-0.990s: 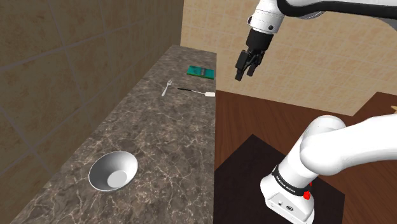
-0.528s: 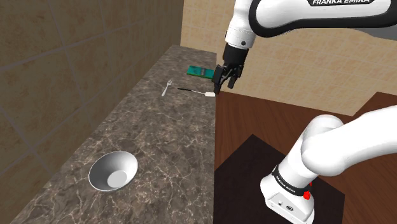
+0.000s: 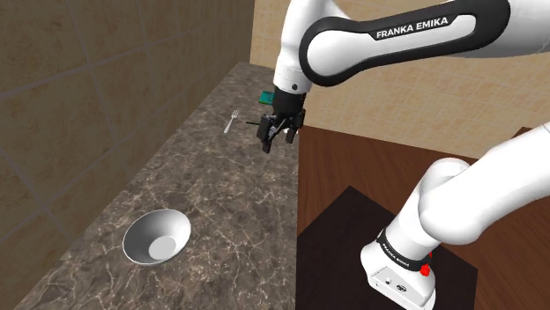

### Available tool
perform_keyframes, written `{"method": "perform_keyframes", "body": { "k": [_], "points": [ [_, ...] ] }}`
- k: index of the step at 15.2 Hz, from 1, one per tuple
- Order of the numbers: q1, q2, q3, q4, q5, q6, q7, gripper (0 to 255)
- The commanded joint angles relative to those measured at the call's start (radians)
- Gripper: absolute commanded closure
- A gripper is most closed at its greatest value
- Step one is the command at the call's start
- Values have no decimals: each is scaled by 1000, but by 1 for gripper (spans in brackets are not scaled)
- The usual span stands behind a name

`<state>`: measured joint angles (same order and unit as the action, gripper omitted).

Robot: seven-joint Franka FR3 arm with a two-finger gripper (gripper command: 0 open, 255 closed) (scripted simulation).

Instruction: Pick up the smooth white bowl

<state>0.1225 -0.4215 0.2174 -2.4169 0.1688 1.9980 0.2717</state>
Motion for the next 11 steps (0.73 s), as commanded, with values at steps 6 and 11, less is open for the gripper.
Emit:
{"method": "perform_keyframes", "body": {
  "k": [6, 11],
  "points": [
    [30, 225, 102, 87, -1, 137, 138, 0],
    [54, 408, 155, 184, -48, 217, 248, 0]
  ]
}}
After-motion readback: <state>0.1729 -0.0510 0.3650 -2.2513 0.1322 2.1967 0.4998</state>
